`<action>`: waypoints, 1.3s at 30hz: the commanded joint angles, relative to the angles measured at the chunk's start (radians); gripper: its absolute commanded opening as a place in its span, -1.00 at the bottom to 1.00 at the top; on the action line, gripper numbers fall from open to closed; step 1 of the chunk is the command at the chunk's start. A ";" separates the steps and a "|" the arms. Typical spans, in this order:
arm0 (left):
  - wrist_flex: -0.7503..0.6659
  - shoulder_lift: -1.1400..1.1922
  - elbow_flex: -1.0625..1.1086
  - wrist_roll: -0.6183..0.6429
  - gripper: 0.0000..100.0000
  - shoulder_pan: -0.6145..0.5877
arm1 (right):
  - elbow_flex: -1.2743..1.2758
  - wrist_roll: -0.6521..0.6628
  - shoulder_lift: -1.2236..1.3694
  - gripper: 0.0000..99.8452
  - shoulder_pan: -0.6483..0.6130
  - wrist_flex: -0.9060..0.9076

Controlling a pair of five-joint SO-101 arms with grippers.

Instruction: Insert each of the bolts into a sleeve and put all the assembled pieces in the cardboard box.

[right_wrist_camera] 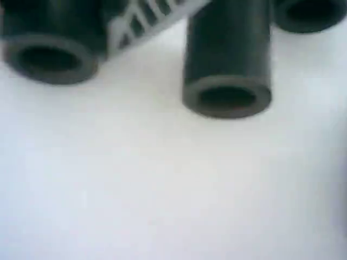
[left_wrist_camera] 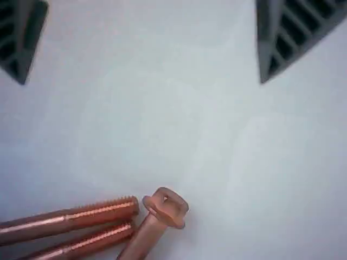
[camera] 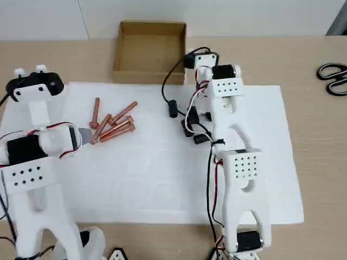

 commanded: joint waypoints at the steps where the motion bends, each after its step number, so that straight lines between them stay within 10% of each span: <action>1: 0.006 0.000 -0.041 -0.006 -0.48 -0.005 | 0.000 0.005 0.013 -0.97 -0.015 0.031; 13: 0.086 0.061 -0.071 -0.144 -0.48 0.034 | -0.012 0.009 -0.137 -0.99 0.019 0.111; 25: 0.164 0.603 -0.587 -0.120 -0.48 0.043 | 0.290 0.038 -0.481 -0.99 0.071 0.110; 39: 0.149 1.022 -0.822 -0.459 -0.48 0.292 | 0.419 0.064 -0.562 -0.99 0.116 0.110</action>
